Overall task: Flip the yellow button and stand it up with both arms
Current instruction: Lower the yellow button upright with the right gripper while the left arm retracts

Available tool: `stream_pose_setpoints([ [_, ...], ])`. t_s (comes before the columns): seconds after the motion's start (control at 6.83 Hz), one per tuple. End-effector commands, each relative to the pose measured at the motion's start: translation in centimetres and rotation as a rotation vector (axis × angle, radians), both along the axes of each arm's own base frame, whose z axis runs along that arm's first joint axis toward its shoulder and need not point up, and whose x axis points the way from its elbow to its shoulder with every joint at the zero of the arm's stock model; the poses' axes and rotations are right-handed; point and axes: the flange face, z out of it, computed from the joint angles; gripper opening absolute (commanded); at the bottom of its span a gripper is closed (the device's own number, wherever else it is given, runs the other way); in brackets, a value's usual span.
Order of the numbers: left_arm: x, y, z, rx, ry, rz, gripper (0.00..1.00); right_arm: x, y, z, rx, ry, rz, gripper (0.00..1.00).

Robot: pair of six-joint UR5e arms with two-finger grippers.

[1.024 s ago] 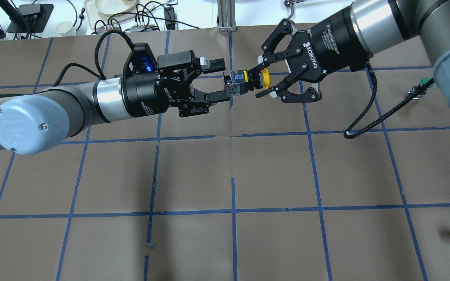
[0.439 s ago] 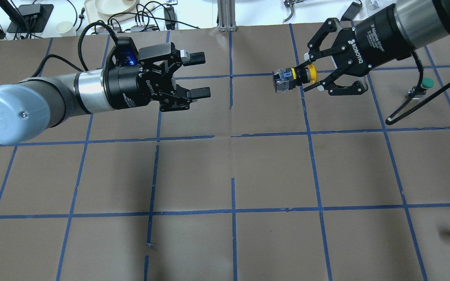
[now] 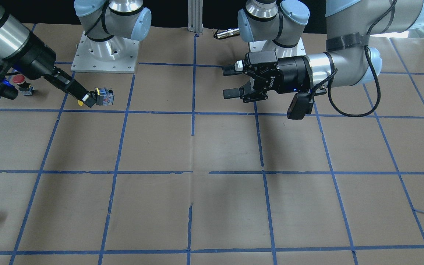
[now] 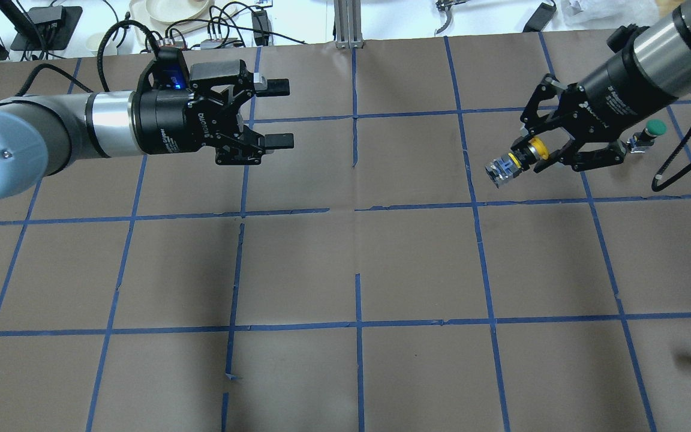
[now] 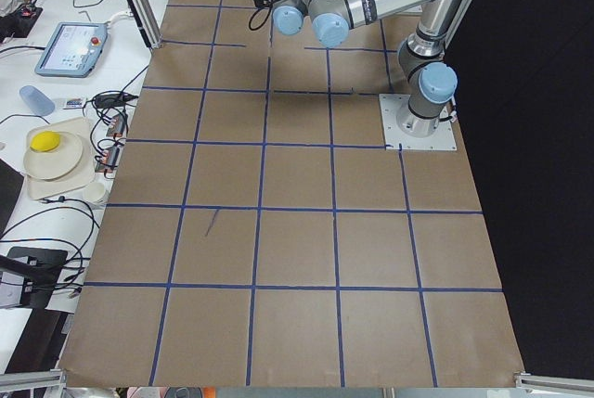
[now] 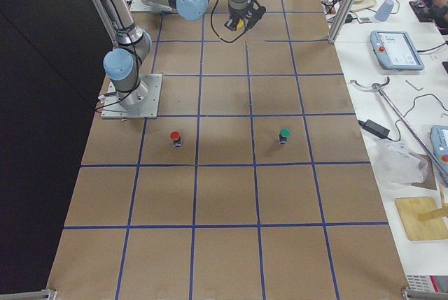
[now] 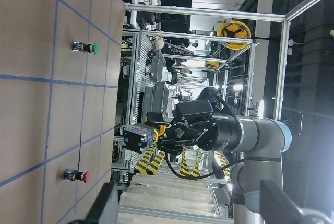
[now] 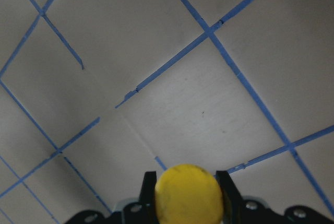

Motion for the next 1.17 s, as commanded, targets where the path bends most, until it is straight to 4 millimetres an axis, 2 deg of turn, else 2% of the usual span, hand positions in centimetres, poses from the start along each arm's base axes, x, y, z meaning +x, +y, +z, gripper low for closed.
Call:
stream_pose_setpoints([
  [0.0,1.2,-1.6,-0.6,0.073,-0.182,-0.033,0.95,-7.5,0.9,-3.9,-0.142,0.039,0.272,0.33],
  [0.15,1.8,-2.1,-0.4,0.090,-0.315,-0.023,0.95,-11.5,1.7,-4.9,-0.193,0.133,0.407,0.33],
  [0.29,3.0,-2.3,-0.5,0.060,-0.507,-0.033,0.99,-14.5,1.9,-5.8,-0.284,0.185,0.560,0.33],
  [0.44,4.5,-2.2,-1.1,0.050,-0.729,-0.051,0.99,-16.6,1.3,-8.5,-0.349,0.217,0.674,0.33],
  [0.59,5.8,-3.2,-0.3,-0.006,-0.943,-0.058,0.99,-18.7,1.4,-10.6,-0.415,0.253,0.801,0.33],
  [0.88,5.9,-4.5,4.3,-0.054,-1.226,-0.073,1.00,-22.5,2.7,-13.5,-0.513,0.284,1.051,0.33],
  [1.02,4.8,-4.1,6.4,-0.060,-1.355,-0.124,1.00,-23.9,2.2,-14.7,-0.572,0.347,1.230,0.30],
])
